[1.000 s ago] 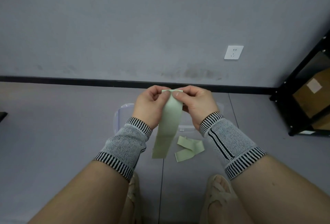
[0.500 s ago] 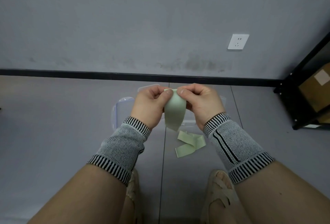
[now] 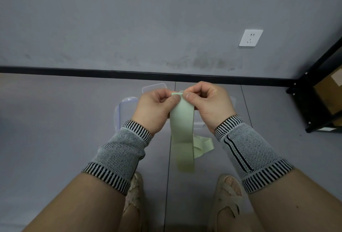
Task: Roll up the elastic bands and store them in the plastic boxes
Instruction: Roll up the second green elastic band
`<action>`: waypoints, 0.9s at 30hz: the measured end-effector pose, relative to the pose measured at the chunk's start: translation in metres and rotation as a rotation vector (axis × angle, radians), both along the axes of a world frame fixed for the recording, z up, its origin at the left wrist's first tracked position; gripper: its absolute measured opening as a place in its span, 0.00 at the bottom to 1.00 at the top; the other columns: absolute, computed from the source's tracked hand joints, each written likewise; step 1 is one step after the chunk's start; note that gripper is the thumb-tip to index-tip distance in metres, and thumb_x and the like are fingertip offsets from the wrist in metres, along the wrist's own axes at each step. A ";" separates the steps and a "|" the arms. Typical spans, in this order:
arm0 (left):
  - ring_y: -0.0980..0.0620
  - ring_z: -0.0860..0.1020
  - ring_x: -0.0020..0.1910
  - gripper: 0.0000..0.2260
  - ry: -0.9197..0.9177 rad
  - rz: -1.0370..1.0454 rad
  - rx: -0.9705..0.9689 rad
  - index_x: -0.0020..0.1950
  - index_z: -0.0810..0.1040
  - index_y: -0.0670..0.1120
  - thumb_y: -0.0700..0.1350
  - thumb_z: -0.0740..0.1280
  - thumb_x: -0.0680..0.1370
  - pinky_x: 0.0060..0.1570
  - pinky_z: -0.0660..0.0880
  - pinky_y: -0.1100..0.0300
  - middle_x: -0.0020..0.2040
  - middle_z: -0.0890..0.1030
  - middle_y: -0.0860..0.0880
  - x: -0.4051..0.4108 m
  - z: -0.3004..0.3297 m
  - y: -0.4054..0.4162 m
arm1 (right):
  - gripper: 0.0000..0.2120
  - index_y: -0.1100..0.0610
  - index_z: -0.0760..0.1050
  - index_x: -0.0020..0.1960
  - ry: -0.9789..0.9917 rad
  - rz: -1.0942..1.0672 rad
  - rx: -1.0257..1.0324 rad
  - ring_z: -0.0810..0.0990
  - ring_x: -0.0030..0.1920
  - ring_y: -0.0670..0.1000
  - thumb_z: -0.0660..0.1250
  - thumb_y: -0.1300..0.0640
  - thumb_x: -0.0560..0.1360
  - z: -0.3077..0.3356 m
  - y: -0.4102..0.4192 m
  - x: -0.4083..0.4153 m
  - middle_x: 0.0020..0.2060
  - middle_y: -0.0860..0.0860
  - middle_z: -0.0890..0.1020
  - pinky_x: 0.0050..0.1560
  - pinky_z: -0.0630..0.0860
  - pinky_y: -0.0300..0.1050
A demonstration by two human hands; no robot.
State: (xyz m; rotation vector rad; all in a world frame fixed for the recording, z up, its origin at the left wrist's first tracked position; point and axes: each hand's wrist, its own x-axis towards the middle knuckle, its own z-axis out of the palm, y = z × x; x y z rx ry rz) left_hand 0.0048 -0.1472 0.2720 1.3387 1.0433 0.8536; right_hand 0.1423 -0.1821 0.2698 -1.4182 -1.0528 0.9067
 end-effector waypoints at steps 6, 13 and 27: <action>0.48 0.80 0.38 0.05 0.075 -0.035 0.026 0.42 0.79 0.45 0.41 0.67 0.77 0.46 0.77 0.48 0.37 0.82 0.44 0.001 -0.005 0.007 | 0.09 0.52 0.79 0.37 -0.045 0.068 -0.008 0.77 0.37 0.49 0.71 0.64 0.71 0.000 0.001 0.005 0.36 0.58 0.81 0.43 0.77 0.47; 0.46 0.78 0.39 0.06 0.061 -0.064 -0.035 0.38 0.80 0.46 0.48 0.69 0.67 0.48 0.77 0.46 0.37 0.81 0.43 0.000 -0.001 0.009 | 0.11 0.51 0.79 0.37 -0.125 0.056 0.032 0.76 0.36 0.45 0.70 0.65 0.72 -0.001 0.002 0.003 0.35 0.51 0.81 0.42 0.76 0.42; 0.46 0.69 0.37 0.04 0.009 -0.042 -0.301 0.41 0.77 0.37 0.35 0.63 0.75 0.38 0.67 0.57 0.37 0.72 0.40 -0.009 0.001 0.013 | 0.07 0.56 0.82 0.43 -0.625 0.116 0.250 0.75 0.36 0.45 0.65 0.63 0.72 -0.009 -0.002 -0.002 0.35 0.42 0.76 0.39 0.71 0.32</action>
